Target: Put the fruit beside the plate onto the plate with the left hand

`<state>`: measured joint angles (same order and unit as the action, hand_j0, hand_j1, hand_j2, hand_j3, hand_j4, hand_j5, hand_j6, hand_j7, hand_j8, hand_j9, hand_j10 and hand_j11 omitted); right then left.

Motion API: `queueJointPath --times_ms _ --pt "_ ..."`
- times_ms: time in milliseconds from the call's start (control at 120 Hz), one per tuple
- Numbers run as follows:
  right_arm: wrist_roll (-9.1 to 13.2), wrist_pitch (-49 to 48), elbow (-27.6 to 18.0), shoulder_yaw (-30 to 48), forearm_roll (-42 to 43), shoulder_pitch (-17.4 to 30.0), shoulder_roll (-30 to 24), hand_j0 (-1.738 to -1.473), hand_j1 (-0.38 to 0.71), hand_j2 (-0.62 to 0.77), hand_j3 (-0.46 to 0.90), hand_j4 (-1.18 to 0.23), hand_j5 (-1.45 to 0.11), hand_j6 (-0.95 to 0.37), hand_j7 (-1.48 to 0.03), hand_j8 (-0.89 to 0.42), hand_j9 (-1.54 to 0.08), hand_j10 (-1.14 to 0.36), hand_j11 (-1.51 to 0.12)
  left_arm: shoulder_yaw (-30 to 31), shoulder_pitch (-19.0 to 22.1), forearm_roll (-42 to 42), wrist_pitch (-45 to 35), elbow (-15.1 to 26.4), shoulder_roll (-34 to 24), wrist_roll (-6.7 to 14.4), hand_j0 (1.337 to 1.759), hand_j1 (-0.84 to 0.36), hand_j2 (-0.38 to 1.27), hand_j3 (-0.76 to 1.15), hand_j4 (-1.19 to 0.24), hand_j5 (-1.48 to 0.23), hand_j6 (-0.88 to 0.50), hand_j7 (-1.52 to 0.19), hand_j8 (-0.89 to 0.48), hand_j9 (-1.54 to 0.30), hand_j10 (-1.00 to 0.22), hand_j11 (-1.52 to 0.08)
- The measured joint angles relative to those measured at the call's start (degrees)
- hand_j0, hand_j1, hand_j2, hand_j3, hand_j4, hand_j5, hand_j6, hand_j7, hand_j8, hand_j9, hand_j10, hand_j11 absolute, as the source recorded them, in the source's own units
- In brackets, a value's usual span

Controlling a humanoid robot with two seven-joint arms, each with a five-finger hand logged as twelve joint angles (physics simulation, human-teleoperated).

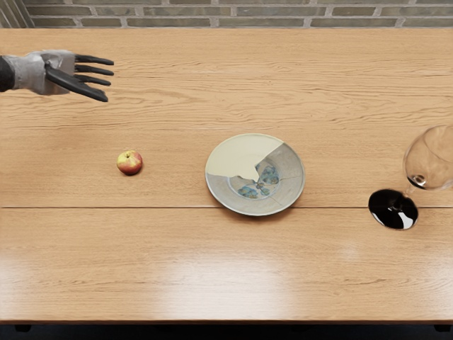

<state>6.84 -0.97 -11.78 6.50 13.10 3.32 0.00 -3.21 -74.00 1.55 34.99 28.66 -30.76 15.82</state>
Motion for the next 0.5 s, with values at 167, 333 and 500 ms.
queueJointPath --times_ms 167,333,500 --pt "0.1 0.0 0.0 -0.1 0.0 0.0 0.0 -1.658 -0.31 -0.01 0.0 -0.03 -0.04 -0.03 -0.04 -0.03 -0.04 -0.03 -0.04 0.4 -1.2 -2.2 0.0 2.8 0.3 0.3 1.658 0.05 0.05 0.0 -0.25 -0.33 -0.25 -0.33 -0.25 -0.33 -0.25 -0.33" --pt "0.2 0.0 0.0 -0.1 0.0 0.0 0.0 -1.658 -0.31 -0.01 0.0 -0.03 -0.04 -0.03 -0.04 -0.03 -0.04 -0.03 -0.04 1.0 -9.1 -20.1 0.0 6.2 0.9 8.9 1.658 0.05 0.05 0.0 -0.25 -0.33 -0.25 -0.33 -0.25 -0.33 -0.25 -0.33" --pt "0.2 0.0 0.0 -0.1 0.0 0.1 0.0 -1.658 -0.31 -0.01 0.0 -0.03 -0.04 -0.03 -0.04 -0.03 -0.04 -0.03 -0.04 1.1 -10.2 -32.3 0.0 12.1 0.3 13.7 1.658 0.05 0.05 0.0 -0.25 -0.33 -0.25 -0.33 -0.25 -0.33 -0.25 -0.33"
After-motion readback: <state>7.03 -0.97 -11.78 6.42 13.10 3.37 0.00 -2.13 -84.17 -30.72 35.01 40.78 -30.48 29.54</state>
